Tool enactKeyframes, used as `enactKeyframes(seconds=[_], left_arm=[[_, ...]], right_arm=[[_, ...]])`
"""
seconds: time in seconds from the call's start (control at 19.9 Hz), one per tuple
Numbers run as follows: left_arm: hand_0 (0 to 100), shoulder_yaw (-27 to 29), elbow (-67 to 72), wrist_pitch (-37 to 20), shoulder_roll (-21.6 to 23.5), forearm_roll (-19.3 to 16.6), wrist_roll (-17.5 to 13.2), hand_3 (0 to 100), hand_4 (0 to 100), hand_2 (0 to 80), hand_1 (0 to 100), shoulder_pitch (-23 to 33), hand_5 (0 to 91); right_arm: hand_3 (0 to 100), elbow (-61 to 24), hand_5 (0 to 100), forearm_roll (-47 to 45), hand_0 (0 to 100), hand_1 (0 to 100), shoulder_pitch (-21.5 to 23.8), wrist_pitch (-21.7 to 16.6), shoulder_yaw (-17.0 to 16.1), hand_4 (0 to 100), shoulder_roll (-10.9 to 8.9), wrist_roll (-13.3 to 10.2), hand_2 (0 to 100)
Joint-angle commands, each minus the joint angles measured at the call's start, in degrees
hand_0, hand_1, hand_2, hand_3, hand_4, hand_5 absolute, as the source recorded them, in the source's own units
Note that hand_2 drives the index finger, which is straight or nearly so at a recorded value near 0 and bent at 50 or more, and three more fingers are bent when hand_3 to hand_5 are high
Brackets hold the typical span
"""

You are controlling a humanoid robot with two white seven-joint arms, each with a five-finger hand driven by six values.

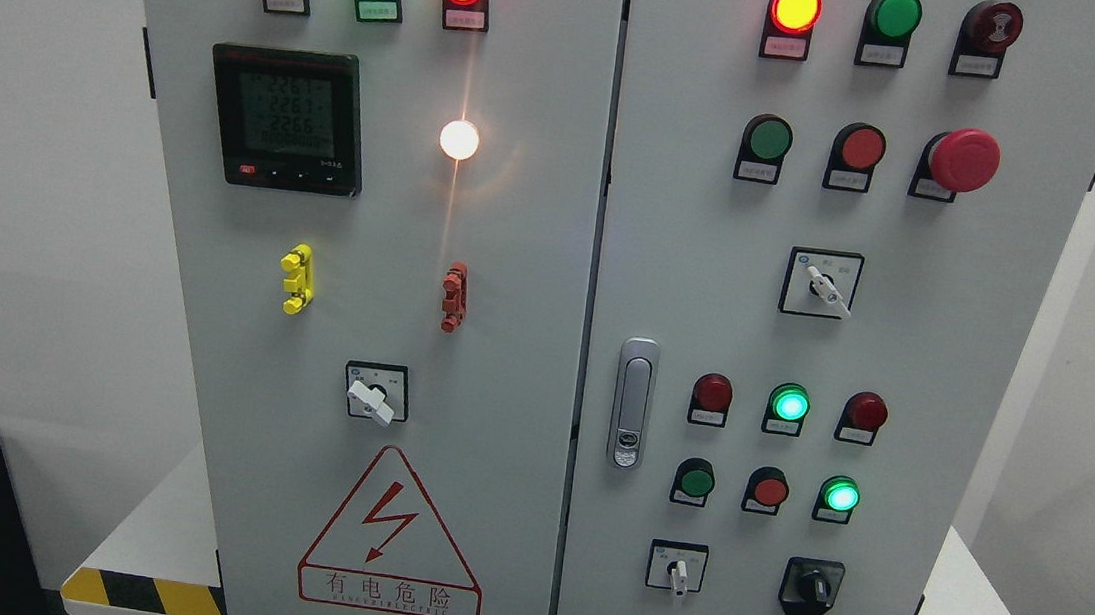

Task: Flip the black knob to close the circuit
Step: 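Raise the right hand up to the black rotary knob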

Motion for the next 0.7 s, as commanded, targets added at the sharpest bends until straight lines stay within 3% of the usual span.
enactKeyframes(seconds=[0.0, 0.65], left_arm=[[12, 0.00, -1.76, 0.03, 0.00, -0.05, -0.04, 0, 0, 0.0, 56, 1.23, 0.0], [12, 0.00, -1.67, 0.03, 0.00, -0.05, -0.04, 0, 0, 0.0, 56, 1.32, 0.0]], right_arm=[[100, -0.77, 96, 0.37, 0, 0, -2.14, 0.50, -1.69, 92, -0.04, 0.76, 88], [100, 0.90, 96, 3.62, 0, 0, -6.27, 0.67, -2.22, 92, -0.30, 2.26, 87]])
